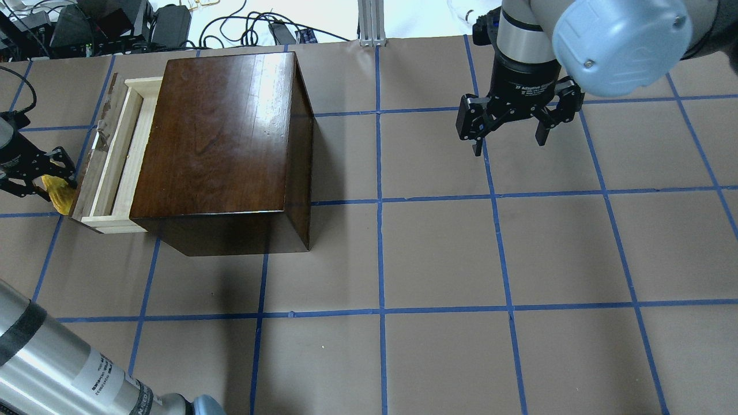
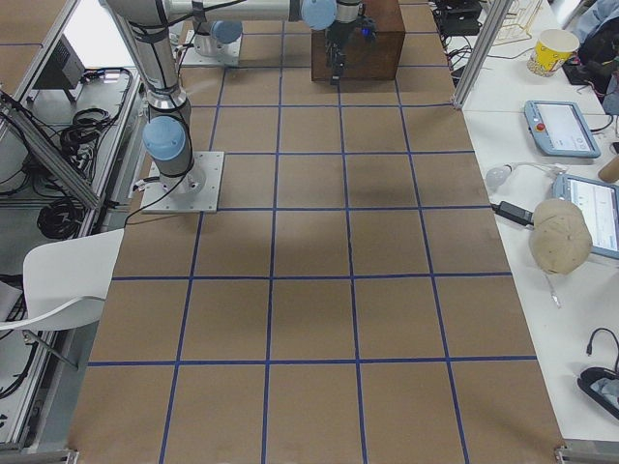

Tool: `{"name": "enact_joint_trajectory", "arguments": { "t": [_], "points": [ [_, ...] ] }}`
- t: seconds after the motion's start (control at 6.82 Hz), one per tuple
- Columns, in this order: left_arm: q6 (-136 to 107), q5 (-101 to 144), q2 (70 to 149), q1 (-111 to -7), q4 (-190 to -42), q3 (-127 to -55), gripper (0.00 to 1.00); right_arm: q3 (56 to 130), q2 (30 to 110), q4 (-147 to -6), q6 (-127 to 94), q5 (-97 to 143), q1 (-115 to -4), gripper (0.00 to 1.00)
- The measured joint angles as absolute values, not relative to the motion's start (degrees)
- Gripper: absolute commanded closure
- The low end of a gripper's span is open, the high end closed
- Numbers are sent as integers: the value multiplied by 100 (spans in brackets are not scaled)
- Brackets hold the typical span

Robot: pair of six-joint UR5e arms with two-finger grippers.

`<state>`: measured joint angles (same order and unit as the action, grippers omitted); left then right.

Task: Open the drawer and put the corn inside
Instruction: 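Lower the left gripper onto the yellow corn cob and grasp it, then lift the corn cob with the left gripper over the open drawer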

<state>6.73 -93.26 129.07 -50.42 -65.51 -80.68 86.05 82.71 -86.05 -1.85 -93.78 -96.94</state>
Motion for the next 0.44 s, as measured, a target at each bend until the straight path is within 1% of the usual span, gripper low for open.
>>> {"name": "enact_joint_trajectory", "arguments": {
  "t": [0.44],
  "points": [
    [688, -9291, 12804, -5033, -6573, -8017, 100, 8605, 8270, -8604, -185, -9378, -9694, 0]
  ]
}}
